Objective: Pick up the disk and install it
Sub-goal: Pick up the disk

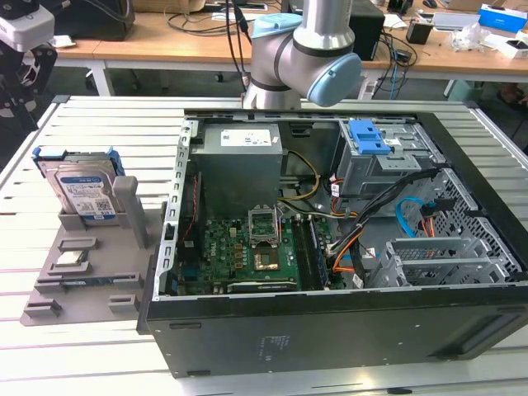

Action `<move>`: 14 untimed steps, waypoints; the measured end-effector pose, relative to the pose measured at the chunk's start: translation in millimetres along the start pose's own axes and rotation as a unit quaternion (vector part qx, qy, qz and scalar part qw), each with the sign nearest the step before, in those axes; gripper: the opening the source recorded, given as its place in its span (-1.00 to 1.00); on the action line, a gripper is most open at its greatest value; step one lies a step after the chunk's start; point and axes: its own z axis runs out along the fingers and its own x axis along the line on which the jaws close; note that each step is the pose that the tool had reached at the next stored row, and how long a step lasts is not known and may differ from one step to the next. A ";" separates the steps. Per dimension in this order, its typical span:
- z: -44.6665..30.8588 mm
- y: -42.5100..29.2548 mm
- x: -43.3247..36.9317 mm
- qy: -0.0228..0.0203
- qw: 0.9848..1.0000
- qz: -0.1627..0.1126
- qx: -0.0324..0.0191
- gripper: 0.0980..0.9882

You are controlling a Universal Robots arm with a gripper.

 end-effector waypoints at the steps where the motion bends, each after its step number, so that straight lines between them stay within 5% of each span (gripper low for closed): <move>1: 0.0 0.0 0.0 0.000 1.000 -0.008 0.000 -0.98; 8: 0.0 0.0 0.0 0.003 0.998 -0.067 -0.002 -0.98; 14: 0.0 0.0 0.0 0.005 0.993 -0.115 -0.003 -0.98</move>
